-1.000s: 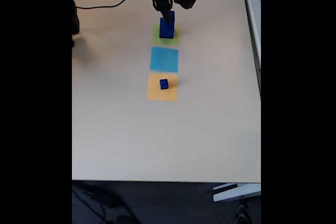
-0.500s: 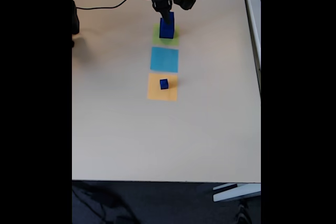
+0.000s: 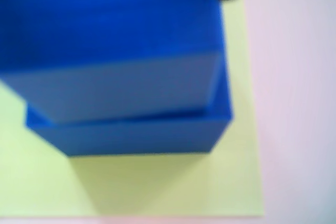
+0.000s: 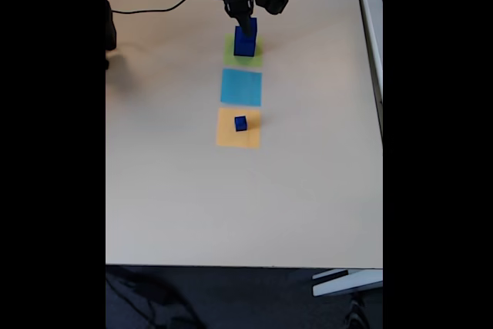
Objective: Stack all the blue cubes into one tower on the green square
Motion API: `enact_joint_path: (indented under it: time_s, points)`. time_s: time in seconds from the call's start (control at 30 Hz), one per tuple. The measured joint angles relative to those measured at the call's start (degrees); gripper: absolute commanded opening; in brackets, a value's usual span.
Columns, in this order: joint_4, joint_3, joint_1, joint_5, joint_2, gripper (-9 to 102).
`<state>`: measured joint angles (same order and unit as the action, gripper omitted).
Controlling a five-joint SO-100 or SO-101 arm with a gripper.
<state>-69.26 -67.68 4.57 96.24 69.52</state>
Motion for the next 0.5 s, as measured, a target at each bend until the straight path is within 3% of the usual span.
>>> enact_joint_path:
  time_s: [0.5]
  points:
    - [-1.6,-0.2,0.4,1.4,0.0,8]
